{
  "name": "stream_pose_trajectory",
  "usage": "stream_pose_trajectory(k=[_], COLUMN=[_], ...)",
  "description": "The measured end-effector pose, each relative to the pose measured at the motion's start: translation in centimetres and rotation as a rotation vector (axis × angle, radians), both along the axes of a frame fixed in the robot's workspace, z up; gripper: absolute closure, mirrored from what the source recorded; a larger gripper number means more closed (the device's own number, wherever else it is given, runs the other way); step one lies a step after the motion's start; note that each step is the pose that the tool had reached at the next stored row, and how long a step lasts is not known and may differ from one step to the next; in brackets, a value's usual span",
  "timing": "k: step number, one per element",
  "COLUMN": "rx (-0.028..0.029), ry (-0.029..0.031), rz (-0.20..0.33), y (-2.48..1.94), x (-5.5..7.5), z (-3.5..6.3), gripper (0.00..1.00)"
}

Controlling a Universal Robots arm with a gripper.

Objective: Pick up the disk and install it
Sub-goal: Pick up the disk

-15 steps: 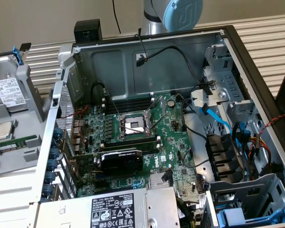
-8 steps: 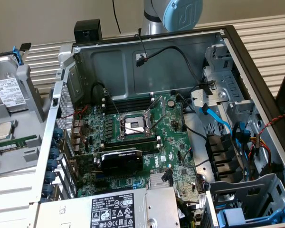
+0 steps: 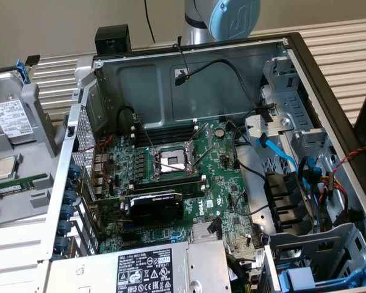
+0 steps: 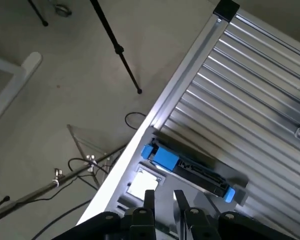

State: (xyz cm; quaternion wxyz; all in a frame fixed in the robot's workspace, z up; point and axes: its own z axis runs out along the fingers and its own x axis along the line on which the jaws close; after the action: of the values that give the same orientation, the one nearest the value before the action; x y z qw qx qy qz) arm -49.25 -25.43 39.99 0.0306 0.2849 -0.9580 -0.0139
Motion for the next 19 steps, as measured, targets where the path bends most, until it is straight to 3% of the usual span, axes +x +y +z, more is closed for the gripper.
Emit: stream_pose_trajectory(k=[4, 6, 7, 12, 19], rx=[0.0000, 0.0001, 0.0002, 0.0005, 0.0006], ry=[0.0000, -0.0001, 0.0000, 0.0000, 0.0000], rz=[0.056, 0.084, 0.100, 0.177, 0.300], y=[0.01, 0.03, 0.04, 0.08, 0.10], x=[0.00, 0.00, -0.01, -0.01, -0.01], z=[0.00, -0.01, -0.02, -0.07, -0.13], gripper=[0.52, 0.52, 0.46, 0.46, 0.26])
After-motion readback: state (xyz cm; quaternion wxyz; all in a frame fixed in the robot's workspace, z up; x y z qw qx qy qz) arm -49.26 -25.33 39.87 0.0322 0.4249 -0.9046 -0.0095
